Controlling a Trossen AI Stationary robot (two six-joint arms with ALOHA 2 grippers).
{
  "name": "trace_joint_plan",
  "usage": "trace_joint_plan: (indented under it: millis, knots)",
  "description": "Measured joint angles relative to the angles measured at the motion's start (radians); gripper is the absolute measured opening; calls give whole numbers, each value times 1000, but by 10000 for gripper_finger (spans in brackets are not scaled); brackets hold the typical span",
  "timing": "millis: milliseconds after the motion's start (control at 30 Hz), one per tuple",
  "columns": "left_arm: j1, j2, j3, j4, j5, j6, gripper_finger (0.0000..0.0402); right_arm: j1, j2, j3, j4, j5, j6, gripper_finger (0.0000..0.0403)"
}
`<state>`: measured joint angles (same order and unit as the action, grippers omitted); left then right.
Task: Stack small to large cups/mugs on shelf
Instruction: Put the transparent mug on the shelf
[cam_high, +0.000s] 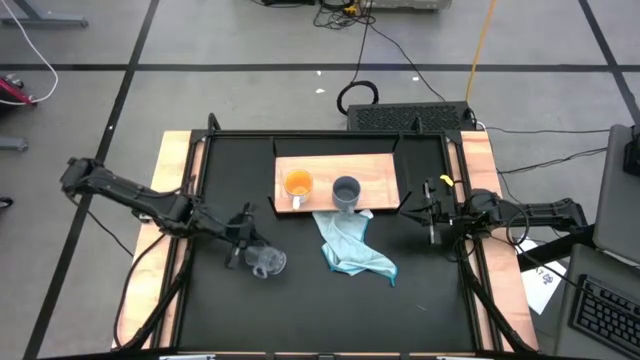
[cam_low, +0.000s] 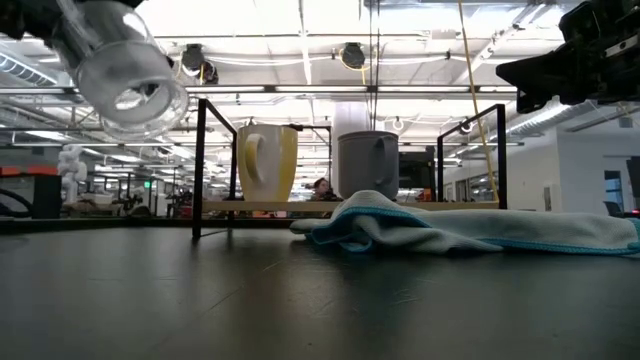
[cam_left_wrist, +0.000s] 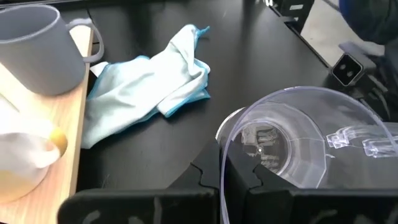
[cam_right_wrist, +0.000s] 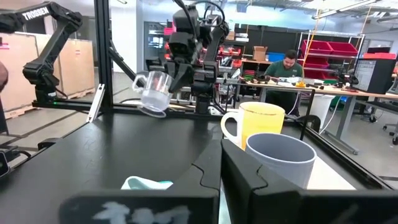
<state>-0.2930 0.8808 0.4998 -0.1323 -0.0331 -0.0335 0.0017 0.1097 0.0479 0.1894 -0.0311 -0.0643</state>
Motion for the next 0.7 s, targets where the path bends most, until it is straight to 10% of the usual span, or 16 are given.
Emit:
trace_joint_plan:
  millis: [700]
  knots:
    - [163,38,-89,352,58,-120,0,0,0,0,0,0,0,0]
